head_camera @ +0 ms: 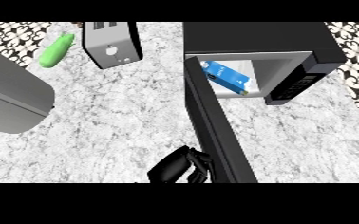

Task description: Pick up the milk, place it into the microwave and close the microwave

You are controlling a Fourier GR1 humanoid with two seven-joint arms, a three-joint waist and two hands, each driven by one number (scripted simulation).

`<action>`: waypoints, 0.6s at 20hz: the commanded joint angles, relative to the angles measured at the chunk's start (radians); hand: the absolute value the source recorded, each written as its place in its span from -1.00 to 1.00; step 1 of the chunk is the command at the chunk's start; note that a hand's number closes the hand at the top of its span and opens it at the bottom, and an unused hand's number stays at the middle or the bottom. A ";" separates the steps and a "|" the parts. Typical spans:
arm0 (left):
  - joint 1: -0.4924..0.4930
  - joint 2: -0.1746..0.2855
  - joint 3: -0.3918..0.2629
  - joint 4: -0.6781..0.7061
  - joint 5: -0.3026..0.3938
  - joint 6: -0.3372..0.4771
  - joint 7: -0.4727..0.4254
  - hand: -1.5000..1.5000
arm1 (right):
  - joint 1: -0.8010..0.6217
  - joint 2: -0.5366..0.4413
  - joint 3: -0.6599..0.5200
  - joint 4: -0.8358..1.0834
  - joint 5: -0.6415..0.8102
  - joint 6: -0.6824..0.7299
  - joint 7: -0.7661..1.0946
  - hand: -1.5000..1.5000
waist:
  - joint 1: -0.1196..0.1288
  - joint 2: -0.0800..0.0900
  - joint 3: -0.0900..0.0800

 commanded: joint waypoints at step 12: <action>-0.241 -0.004 -0.425 0.094 0.294 0.451 0.128 1.00 | 0.031 -0.100 0.065 -0.316 -0.168 0.168 0.095 -1.00 | -0.071 0.009 -0.003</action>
